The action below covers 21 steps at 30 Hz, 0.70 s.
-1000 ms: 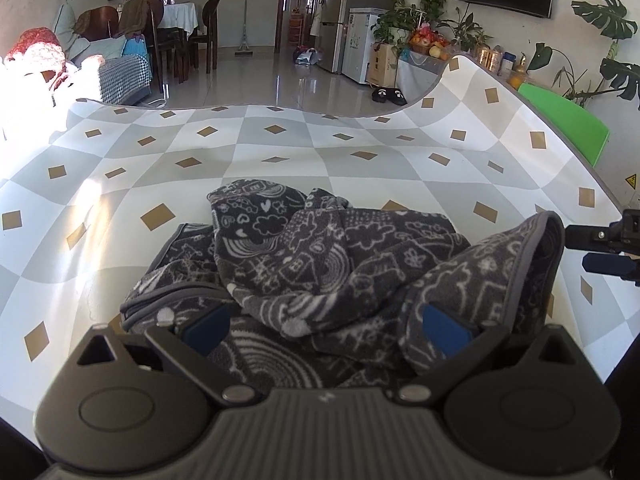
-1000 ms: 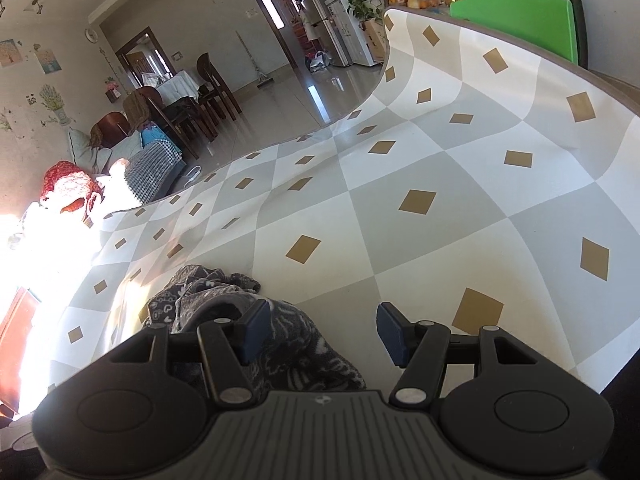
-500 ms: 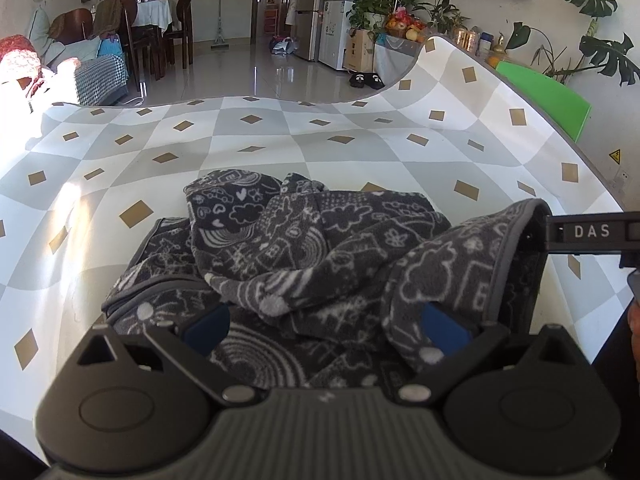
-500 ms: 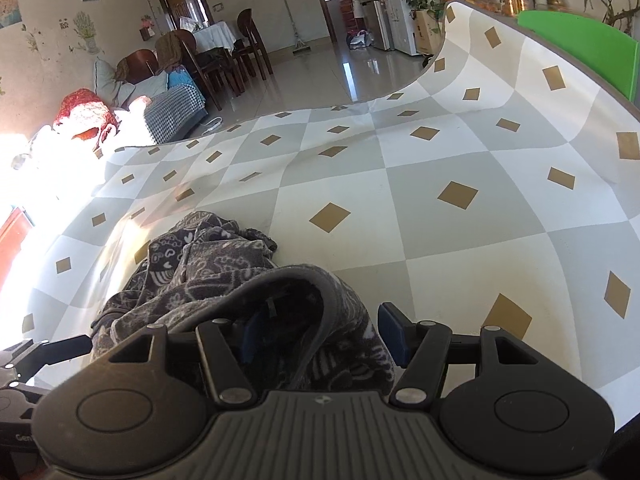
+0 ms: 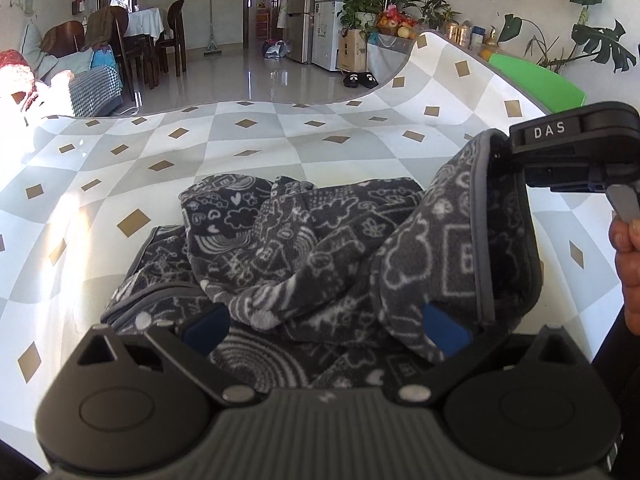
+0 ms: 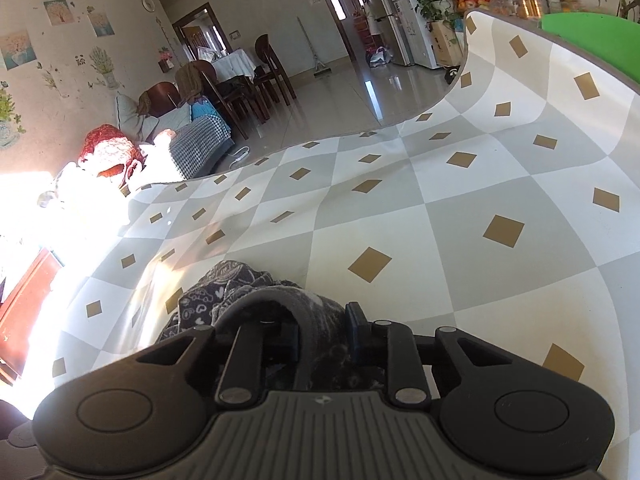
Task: Fold clothes
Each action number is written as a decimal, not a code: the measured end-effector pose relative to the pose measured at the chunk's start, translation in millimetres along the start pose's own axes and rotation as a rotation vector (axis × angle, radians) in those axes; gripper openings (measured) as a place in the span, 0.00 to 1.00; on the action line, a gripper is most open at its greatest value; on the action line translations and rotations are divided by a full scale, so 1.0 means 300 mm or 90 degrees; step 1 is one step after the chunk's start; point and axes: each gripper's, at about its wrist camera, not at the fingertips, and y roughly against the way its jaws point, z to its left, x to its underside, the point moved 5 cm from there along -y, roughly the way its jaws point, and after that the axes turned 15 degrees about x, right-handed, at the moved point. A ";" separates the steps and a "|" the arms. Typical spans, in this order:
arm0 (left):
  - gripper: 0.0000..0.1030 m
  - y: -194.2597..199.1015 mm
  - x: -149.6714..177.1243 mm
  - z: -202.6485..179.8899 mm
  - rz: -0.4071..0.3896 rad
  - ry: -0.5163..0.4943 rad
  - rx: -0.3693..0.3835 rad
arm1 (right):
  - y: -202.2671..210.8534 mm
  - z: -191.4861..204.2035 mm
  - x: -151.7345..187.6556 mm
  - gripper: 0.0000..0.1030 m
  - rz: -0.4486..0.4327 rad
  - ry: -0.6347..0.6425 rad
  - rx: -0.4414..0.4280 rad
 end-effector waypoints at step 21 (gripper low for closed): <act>1.00 -0.099 -0.277 -0.047 0.015 -0.161 -0.012 | 0.014 0.063 -0.363 0.20 -0.081 0.035 -0.184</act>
